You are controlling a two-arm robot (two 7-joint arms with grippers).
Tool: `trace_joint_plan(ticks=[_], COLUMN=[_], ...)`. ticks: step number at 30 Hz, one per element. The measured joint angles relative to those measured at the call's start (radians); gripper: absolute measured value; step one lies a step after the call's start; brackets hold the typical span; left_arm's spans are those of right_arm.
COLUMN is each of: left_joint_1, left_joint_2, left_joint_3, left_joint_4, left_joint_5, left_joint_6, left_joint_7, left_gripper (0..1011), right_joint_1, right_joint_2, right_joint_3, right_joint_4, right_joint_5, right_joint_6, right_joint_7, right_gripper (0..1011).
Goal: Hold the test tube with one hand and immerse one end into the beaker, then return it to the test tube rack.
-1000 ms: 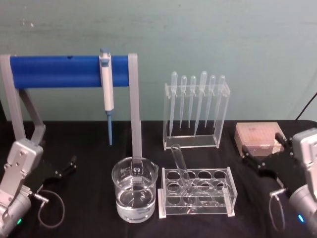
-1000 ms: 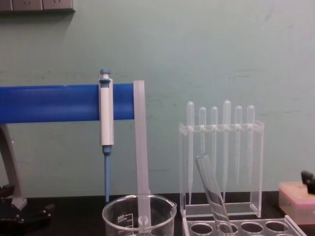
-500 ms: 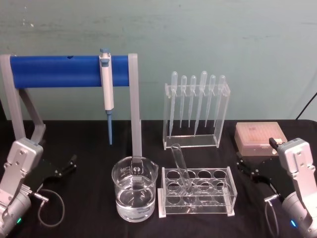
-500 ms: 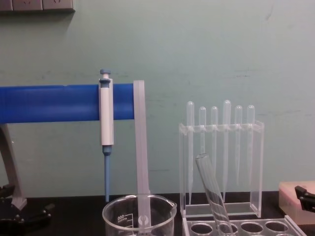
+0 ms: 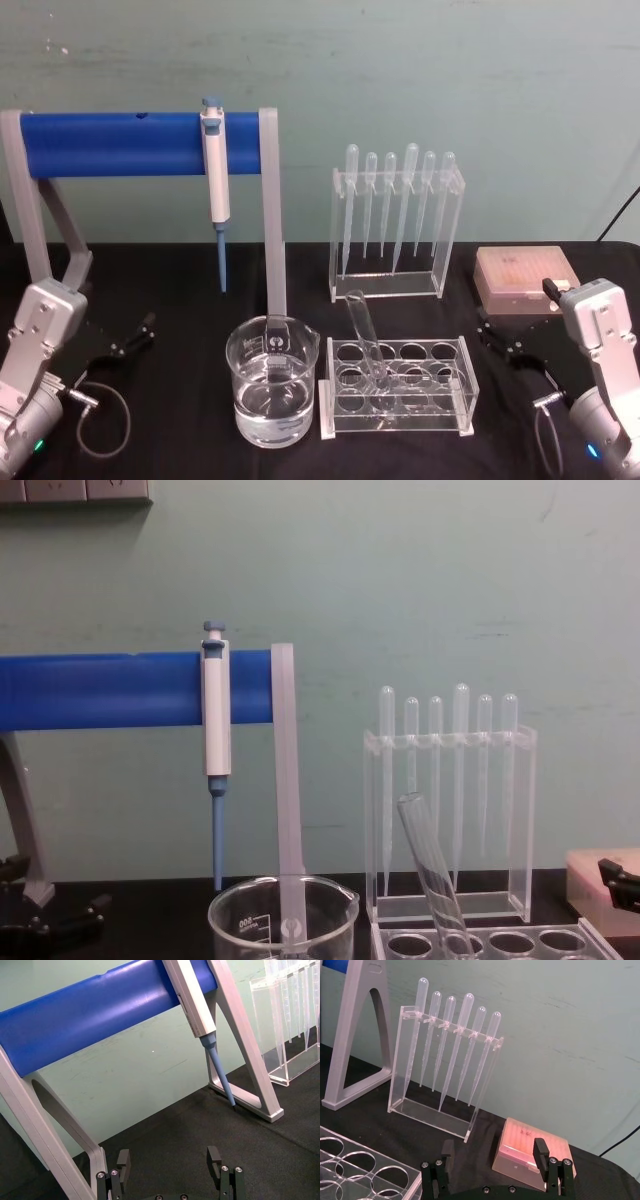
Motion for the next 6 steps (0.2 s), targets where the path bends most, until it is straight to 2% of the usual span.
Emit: trace_joint_plan(ticks=[6], left_joint_1=[0.0], left_joint_2=[0.0], left_joint_3=[0.0], left_joint_4=[0.0], left_joint_5=[0.0], left_joint_6=[0.0], left_joint_7=[0.0], left_gripper=[1000], right_joint_1=[0.0], right_joint_2=[0.0], right_joint_3=[0.0], right_joint_4=[0.0], right_joint_5=[0.001], right_joint_6=[0.001], right_joint_7=[0.0], right_gripper=[1002])
